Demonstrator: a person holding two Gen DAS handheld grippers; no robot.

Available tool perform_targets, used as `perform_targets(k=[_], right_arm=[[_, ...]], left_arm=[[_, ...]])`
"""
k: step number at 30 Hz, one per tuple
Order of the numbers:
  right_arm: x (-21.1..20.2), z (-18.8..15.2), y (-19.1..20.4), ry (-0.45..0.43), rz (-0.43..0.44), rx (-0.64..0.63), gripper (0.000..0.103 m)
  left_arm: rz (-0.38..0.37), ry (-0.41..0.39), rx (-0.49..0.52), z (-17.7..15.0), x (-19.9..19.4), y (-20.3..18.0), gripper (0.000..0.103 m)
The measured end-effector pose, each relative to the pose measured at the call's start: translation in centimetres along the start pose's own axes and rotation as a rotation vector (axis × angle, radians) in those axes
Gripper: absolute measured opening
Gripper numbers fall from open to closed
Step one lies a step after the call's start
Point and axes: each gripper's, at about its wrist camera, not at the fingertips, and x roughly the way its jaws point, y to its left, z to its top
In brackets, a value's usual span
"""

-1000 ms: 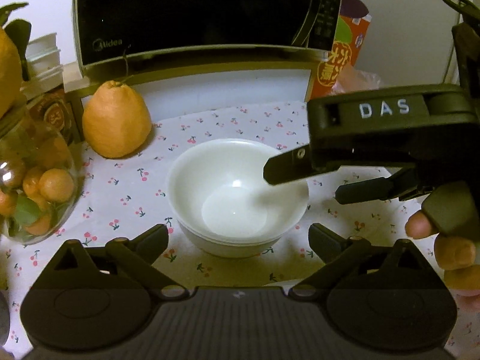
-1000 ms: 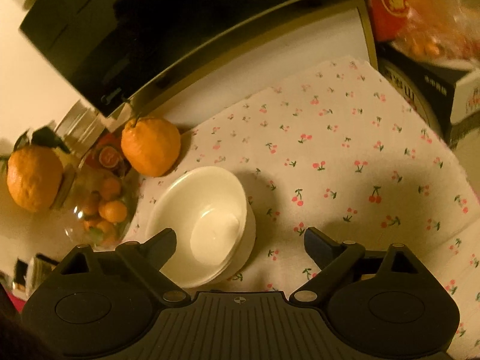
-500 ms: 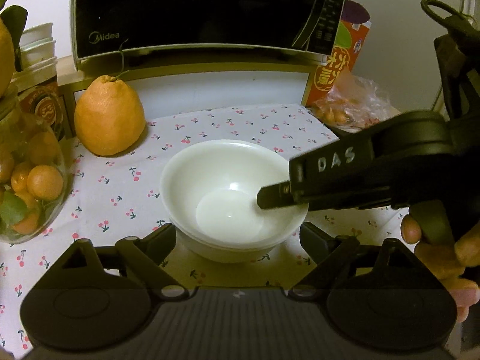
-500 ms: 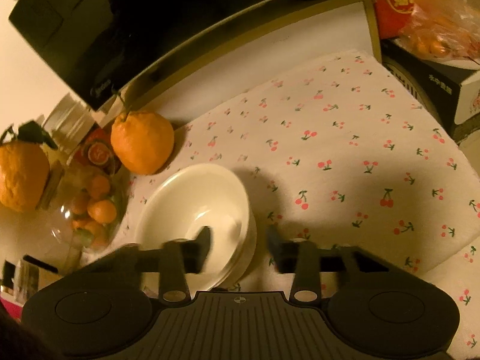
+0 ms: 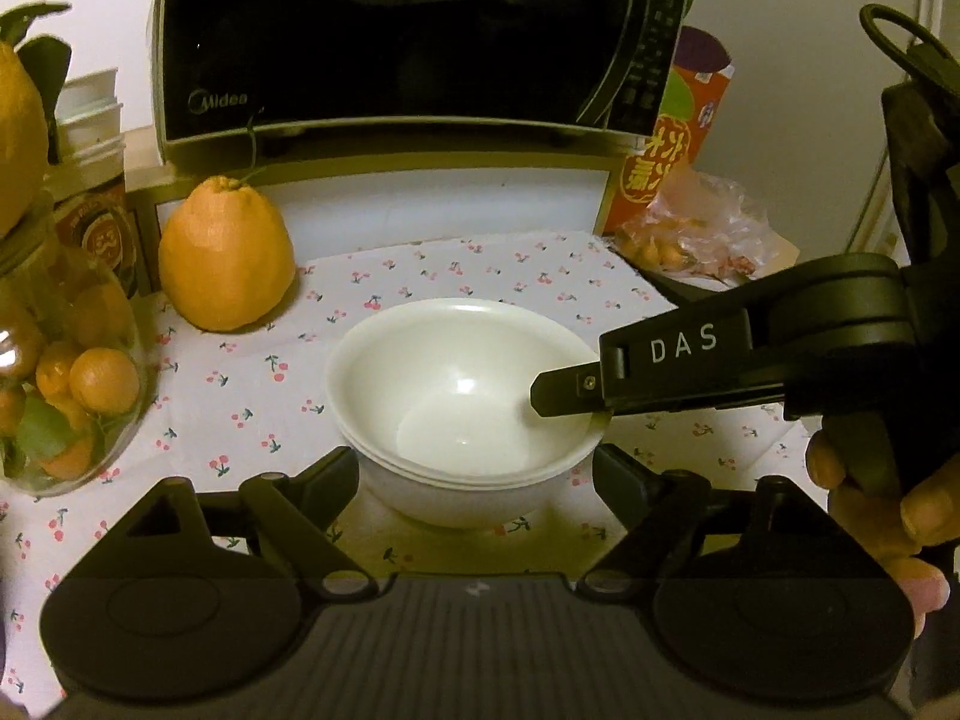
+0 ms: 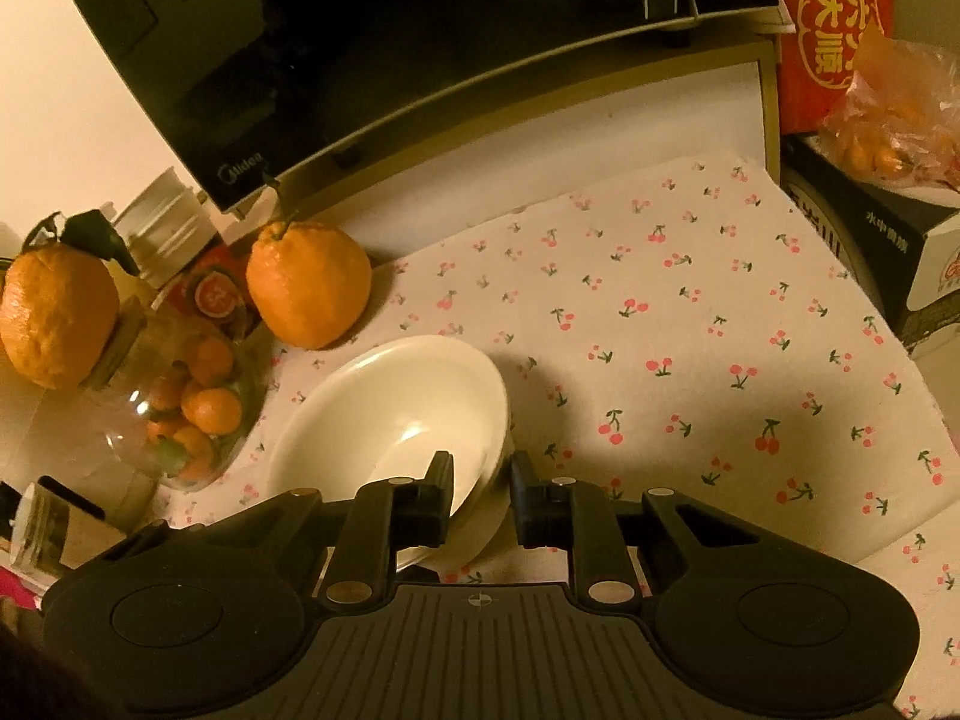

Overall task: Organize plates and bowls
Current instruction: 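Close both tools on the rim of the nested bowls, then lift the nested bowls and carry them toward the white plate stack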

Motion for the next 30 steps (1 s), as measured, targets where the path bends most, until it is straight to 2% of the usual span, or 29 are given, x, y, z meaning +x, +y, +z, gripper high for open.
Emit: perform_targets(k=[10, 17, 20, 23, 25, 28, 30], right_arm=[[-4.1, 0.4, 1.0, -0.034, 0.031, -0.035, 0.02], [-7.3, -0.1, 2.0, -0.055, 0.101, -0.066, 0.017], [-7.9, -0.6, 2.8, -0.054, 0.113, -0.107, 0.016], [-7.5, -1.1, 2.9, -0.037, 0.113, -0.118, 0.018], [-7.1, -1.2, 2.3, -0.035, 0.099, -0.084, 0.023], [-6.5, -0.6, 0.9, -0.032, 0.09, -0.012, 0.025], [-6.3, -0.3, -0.1, -0.04, 0.089, 0.044, 0.032]], left_arm=[[-0.022, -0.045, 0.029, 0.3, -3.4, -0.9, 0.081], [-0.049, -0.087, 0.041, -0.1, -6.4, -1.3, 0.078], [-0.066, -0.083, 0.035, -0.6, -6.9, -1.1, 0.079], [-0.049, -0.068, 0.037, -1.2, -6.8, -0.4, 0.082], [-0.037, -0.057, 0.009, -1.2, -6.6, 0.5, 0.083], [-0.057, -0.063, -0.082, -1.0, -6.4, 2.1, 0.083], [-0.074, -0.075, -0.146, -0.8, -6.2, 3.0, 0.084]])
